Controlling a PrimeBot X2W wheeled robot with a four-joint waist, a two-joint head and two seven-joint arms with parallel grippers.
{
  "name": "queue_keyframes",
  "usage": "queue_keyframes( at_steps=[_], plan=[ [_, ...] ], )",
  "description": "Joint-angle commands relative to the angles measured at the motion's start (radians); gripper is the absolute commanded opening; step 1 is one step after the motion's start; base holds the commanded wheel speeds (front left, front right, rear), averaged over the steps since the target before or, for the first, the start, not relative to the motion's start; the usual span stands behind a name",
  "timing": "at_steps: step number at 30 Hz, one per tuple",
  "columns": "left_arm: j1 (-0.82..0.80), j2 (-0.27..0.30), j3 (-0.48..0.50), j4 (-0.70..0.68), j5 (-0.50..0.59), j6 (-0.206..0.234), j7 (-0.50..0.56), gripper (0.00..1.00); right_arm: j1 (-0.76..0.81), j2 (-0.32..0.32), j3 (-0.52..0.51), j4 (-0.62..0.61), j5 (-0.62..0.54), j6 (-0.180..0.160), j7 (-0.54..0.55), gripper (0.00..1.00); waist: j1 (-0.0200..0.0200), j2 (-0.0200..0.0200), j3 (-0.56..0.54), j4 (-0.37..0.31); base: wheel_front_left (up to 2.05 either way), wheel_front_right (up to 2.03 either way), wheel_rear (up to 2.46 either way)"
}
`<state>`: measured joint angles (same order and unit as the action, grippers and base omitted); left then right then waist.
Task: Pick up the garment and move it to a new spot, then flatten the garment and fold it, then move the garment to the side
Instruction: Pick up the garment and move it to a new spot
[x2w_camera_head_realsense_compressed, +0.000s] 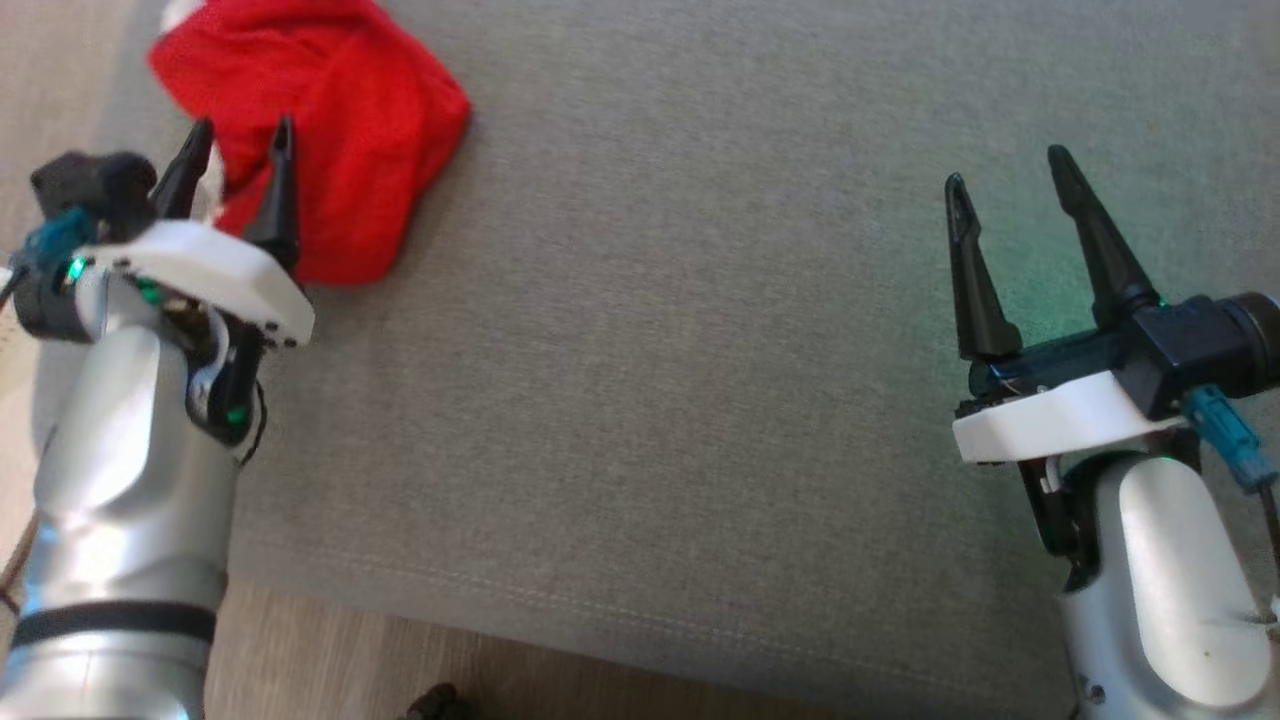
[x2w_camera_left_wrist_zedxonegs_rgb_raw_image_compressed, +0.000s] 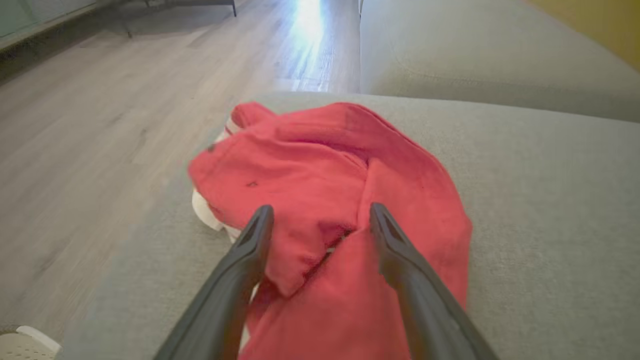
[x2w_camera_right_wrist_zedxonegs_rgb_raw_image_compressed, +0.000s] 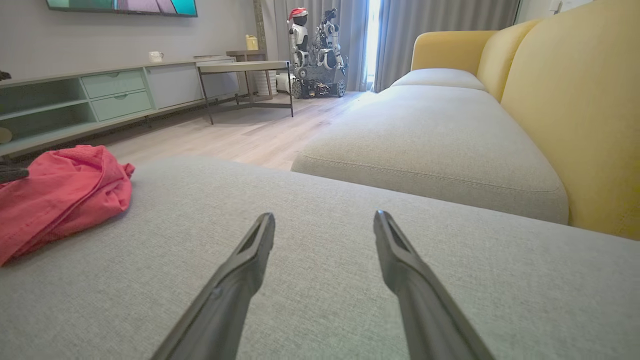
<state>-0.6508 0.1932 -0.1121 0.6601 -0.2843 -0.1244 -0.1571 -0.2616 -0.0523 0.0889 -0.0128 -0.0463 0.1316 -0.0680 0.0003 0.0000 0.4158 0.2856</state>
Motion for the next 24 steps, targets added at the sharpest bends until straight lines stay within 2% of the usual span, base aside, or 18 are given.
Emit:
queue_keyframes(
  at_steps=[1,10,11,12,19,24],
  plan=[
    [-0.055,0.061,0.015,0.021,-0.009,-0.005,0.013,1.00,-0.025,0.002,0.028,-0.052,-0.009,-0.001,0.008,1.00,-0.0003,0.0000,0.035,-0.034,0.00,0.00,0.00],
    [-0.207,0.108,-0.076,0.255,-0.040,-0.006,0.081,1.00,-0.027,0.002,0.030,-0.088,-0.009,-0.001,0.012,1.00,-0.0003,0.0000,0.073,-0.078,0.00,0.00,0.00],
    [-0.214,0.107,-0.082,0.269,-0.047,-0.006,0.083,0.53,-0.026,0.002,0.029,-0.087,-0.007,-0.001,0.010,1.00,-0.0003,0.0000,0.072,-0.081,0.00,0.00,0.00],
    [-0.219,0.107,-0.088,0.277,-0.055,-0.006,0.076,0.00,-0.026,0.002,0.028,-0.085,-0.005,-0.001,0.007,1.00,-0.0003,0.0000,0.071,-0.083,0.00,0.00,0.00],
    [-0.227,0.114,-0.116,0.293,-0.086,-0.006,-0.026,0.00,-0.022,0.002,0.019,-0.059,0.013,-0.001,-0.014,1.00,-0.0003,0.0000,0.034,-0.086,0.00,0.00,0.00],
    [-0.217,0.123,-0.110,0.224,-0.094,-0.006,-0.097,0.00,-0.020,0.002,0.015,-0.021,0.039,-0.001,-0.039,1.00,-0.0003,0.0000,-0.022,-0.084,0.00,0.00,0.00]
  ],
)
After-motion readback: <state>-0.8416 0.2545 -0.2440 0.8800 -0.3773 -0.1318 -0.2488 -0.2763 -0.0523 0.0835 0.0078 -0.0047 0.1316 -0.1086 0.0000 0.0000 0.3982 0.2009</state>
